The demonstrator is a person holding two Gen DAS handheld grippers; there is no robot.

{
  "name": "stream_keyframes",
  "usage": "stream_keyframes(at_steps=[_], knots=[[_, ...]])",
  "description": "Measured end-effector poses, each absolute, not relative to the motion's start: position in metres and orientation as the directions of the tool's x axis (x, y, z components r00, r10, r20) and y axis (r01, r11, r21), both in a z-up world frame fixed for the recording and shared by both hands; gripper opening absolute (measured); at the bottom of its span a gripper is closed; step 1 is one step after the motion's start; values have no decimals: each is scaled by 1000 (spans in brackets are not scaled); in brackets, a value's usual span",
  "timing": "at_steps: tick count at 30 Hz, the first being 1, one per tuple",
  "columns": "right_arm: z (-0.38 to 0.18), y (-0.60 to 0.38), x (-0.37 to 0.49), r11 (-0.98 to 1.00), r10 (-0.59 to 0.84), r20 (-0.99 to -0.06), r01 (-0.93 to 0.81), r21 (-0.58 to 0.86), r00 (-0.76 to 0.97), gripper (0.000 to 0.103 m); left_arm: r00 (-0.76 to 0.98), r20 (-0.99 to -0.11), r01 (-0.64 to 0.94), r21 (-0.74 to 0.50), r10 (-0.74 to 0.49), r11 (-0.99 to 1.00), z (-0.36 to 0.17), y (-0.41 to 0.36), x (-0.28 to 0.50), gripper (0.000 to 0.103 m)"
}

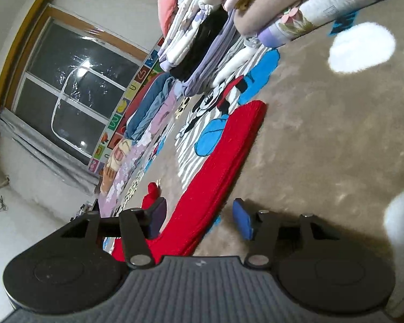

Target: Fold clothes

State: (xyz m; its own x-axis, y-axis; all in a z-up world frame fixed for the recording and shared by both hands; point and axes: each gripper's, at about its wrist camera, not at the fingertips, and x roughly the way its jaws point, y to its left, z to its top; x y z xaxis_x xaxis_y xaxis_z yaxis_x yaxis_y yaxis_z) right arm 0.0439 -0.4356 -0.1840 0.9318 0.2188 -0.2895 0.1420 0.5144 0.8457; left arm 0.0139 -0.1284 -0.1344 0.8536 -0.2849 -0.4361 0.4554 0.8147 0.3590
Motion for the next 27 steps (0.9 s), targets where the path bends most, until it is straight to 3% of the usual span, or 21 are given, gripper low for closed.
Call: stream_keyframes(at_steps=[2,3,9,19,27], knots=[[-183,-433,44,515,220,-290,141,846,932,59,754,-591,526,282,-286,802,-151,-138,30,70],[-183,-432,45,514,220,-289,141,846,932,59,741,-607,533,273,-286,801,-155,-140,29,70],[-183,-435,44,492,220,-276,137,860,936,59,810,-516,530,445,-277,722,-146,-164,11,68],[-186,-465,37,402,178,-222,135,905,959,59,833,-480,541,598,-277,591,-157,-238,43,65],[-193,-486,34,339,132,-194,140,930,972,59,844,-462,536,694,-273,481,-165,-304,69,52]])
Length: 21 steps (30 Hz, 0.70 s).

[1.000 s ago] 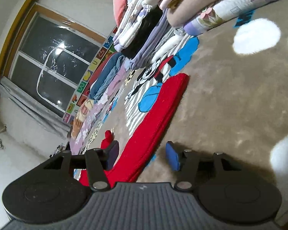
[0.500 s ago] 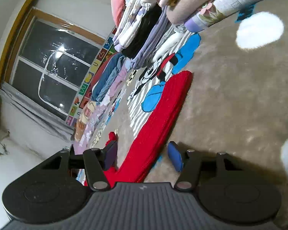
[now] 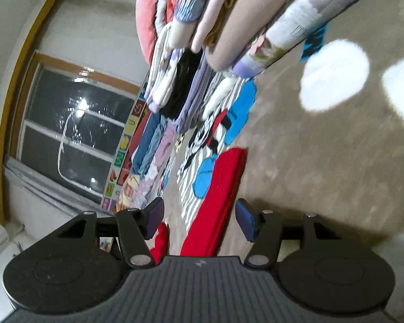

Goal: Fold clothes
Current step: 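Grasp the red sleeve with the left gripper and lift it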

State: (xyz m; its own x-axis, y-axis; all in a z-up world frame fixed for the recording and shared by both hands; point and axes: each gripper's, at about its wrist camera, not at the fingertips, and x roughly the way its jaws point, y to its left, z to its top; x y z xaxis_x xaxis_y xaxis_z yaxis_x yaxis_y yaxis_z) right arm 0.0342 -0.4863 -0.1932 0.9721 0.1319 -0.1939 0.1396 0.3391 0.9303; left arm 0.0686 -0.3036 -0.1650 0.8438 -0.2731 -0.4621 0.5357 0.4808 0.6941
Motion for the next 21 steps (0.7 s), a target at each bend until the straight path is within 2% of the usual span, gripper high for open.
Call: stream_keyframes(at_steps=[11,17,19,21], knots=[[-202,-517,26,261,27,-166,154,953,986,59,873,-425,485,805,-237,341,-182,-374,99,40],[-207,-527,23,226,-29,-162,164,960,986,59,895,-396,441,854,-206,276,-189,-405,113,26],[-207,-528,24,226,-41,-162,167,960,986,59,892,-411,449,851,-189,271,-191,-411,120,11],[-207,-530,26,225,-50,-161,168,960,986,59,878,-443,479,821,-183,309,-185,-411,128,10]])
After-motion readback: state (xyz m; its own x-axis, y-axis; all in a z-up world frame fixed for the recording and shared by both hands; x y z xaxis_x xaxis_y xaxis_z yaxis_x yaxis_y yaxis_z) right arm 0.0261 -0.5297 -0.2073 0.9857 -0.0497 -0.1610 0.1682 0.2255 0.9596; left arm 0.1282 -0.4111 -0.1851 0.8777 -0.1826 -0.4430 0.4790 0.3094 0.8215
